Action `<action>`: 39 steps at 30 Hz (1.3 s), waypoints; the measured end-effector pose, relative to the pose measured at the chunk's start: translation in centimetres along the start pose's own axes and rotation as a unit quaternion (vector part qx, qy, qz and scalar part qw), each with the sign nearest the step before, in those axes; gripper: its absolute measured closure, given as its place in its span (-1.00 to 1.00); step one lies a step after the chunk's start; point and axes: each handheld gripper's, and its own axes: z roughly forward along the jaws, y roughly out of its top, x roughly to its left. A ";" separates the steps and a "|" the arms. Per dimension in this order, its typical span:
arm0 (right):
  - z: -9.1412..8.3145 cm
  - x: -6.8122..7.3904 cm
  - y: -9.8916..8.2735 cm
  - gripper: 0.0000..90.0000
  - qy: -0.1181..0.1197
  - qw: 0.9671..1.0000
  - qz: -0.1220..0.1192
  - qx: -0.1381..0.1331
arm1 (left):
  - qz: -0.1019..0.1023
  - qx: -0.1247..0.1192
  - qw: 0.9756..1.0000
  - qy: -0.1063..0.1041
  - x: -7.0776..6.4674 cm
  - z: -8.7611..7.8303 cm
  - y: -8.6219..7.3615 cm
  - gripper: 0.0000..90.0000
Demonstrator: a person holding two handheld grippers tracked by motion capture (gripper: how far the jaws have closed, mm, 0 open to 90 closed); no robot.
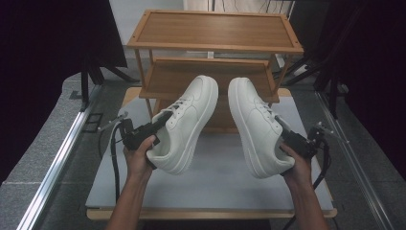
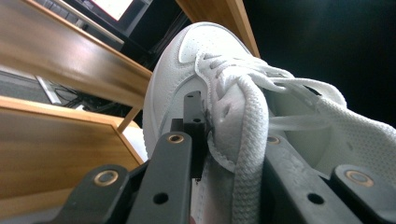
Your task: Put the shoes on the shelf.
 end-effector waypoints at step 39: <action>7.7 0.0 5.2 0.82 -0.113 0.993 0.042 -0.017 | -0.012 -0.023 0.996 0.083 1.8 6.4 4.4 0.81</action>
